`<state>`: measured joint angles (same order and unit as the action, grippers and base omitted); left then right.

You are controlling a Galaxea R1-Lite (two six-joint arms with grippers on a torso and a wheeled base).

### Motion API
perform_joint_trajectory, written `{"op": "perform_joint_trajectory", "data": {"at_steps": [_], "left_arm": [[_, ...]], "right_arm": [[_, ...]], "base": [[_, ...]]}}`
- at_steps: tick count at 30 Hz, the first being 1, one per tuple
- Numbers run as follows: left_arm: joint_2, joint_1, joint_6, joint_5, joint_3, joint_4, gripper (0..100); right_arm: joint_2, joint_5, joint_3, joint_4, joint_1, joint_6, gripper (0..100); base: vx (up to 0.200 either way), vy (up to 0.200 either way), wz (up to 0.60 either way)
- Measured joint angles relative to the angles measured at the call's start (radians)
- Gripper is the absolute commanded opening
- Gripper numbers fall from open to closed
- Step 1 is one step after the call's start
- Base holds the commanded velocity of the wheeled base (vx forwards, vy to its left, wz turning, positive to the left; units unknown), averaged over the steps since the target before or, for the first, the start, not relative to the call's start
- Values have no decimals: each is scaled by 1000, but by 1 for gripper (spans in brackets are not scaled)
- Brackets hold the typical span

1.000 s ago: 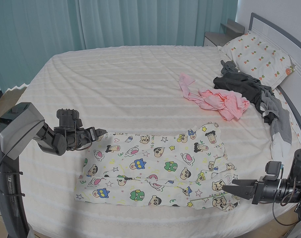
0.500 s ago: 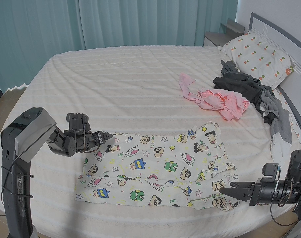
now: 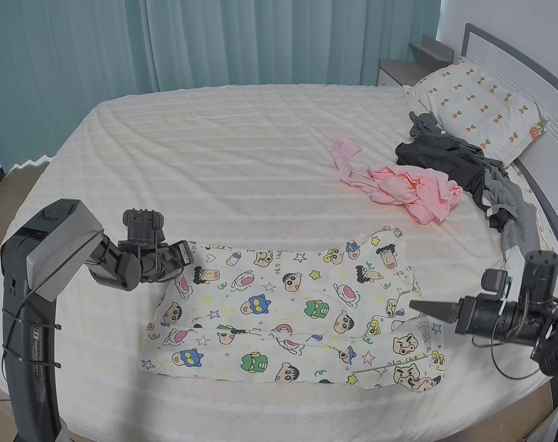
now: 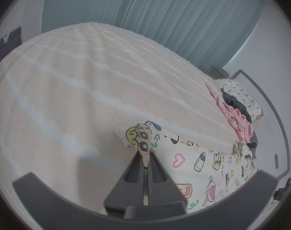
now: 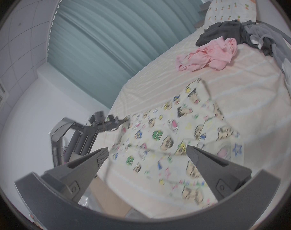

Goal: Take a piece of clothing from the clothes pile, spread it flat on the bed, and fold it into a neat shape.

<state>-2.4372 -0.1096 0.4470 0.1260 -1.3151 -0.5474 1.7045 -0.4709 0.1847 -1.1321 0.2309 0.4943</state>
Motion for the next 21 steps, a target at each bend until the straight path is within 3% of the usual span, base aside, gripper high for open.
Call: {"op": "perform_joint_trajectory", "data": {"at_steps": [8,21], "left_arm": [[41,-3,36,-33,13,-18,0],[75,-28,50,-63,29,-29,0]], "right_arm": [[171,6,354,257,-101,-32,100],[487,106,991,684,-133,-104,100]], "base": [[0,0,0],[0,0,0]]}}
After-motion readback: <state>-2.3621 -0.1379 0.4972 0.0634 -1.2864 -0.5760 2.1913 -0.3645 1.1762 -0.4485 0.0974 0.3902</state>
